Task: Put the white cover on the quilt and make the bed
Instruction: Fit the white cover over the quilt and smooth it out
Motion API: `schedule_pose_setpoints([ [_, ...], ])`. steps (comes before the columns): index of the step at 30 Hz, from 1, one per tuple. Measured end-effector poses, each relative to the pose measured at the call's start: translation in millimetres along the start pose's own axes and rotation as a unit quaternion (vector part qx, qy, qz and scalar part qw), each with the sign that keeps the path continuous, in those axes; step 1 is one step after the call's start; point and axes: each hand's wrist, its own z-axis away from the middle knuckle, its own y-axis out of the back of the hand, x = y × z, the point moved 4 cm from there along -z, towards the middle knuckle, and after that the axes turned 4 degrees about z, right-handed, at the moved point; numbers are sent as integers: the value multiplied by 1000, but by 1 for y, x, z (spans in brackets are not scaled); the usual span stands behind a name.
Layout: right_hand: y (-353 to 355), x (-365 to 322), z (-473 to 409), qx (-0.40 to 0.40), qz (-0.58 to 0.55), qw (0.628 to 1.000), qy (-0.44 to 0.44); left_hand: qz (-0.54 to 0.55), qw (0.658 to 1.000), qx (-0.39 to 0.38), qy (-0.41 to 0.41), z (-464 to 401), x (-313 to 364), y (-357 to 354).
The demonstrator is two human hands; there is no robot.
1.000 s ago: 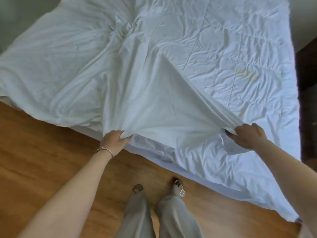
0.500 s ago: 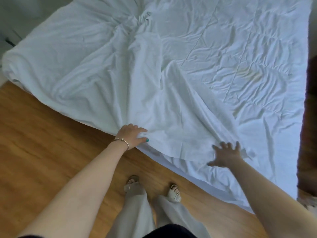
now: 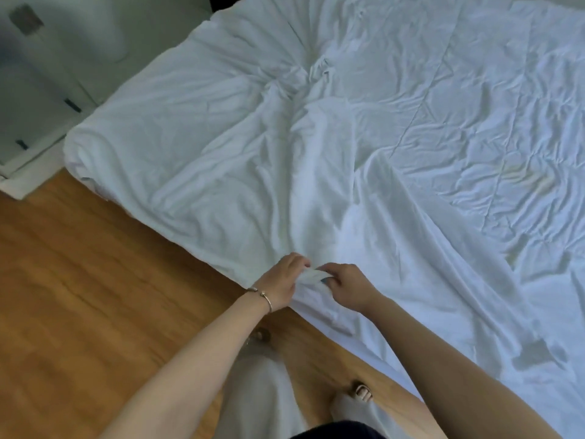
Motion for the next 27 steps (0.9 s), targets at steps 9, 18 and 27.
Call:
schedule_pose_setpoints([
  [9, 5, -17, 8, 24, 158, 963, -217, -65, 993, -92, 32, -16, -112, 56],
  [18, -91, -34, 31, -153, 346, 896, -231, -181, 938, -295, -5, 53, -155, 11],
  [27, -74, 15, 62, -47, 95, 925, -364, -161, 944, -289, 17, 27, -121, -5],
])
